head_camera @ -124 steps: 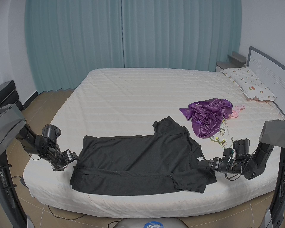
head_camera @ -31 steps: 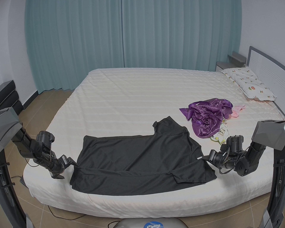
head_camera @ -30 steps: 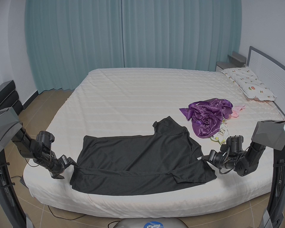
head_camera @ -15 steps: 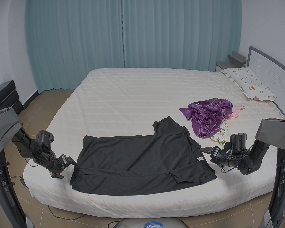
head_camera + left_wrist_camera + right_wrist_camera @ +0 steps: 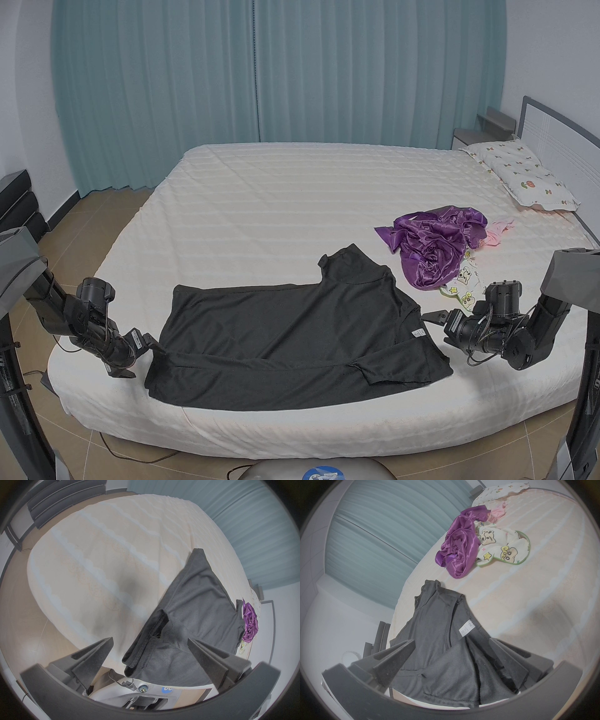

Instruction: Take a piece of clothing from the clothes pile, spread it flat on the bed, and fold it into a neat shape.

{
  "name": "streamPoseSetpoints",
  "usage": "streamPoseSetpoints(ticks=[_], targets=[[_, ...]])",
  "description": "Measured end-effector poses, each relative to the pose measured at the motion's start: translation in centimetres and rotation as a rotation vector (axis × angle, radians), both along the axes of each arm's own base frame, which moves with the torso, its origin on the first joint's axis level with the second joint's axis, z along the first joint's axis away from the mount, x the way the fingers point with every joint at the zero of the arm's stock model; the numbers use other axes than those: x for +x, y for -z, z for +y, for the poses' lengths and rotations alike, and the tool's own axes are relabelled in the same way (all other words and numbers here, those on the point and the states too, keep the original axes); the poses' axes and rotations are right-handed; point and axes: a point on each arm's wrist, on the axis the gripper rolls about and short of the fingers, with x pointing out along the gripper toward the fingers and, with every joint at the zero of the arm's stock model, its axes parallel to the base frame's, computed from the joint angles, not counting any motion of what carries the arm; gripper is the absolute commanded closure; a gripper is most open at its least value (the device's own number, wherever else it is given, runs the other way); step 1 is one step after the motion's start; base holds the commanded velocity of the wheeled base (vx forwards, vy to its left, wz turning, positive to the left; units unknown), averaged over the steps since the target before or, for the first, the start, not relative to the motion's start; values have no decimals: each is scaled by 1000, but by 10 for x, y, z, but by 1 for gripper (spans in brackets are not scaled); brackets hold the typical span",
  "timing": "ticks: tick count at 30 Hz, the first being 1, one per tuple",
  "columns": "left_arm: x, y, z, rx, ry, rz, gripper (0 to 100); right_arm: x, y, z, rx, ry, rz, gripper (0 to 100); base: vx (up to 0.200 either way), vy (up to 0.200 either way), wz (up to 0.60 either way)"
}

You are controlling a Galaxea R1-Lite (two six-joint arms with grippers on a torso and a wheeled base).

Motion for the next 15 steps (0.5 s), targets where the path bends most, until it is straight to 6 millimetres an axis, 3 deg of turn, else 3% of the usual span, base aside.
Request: streamPoseSetpoints(ticks=[12,15], targets=[[2,-1,2,-4,-21,-5,0,-2,1,6,0,-17,5,0,0,0,0],[3,-2,2,-10,-33,-7,0,-2,1,8,-1,-22,4,0,200,0,0]])
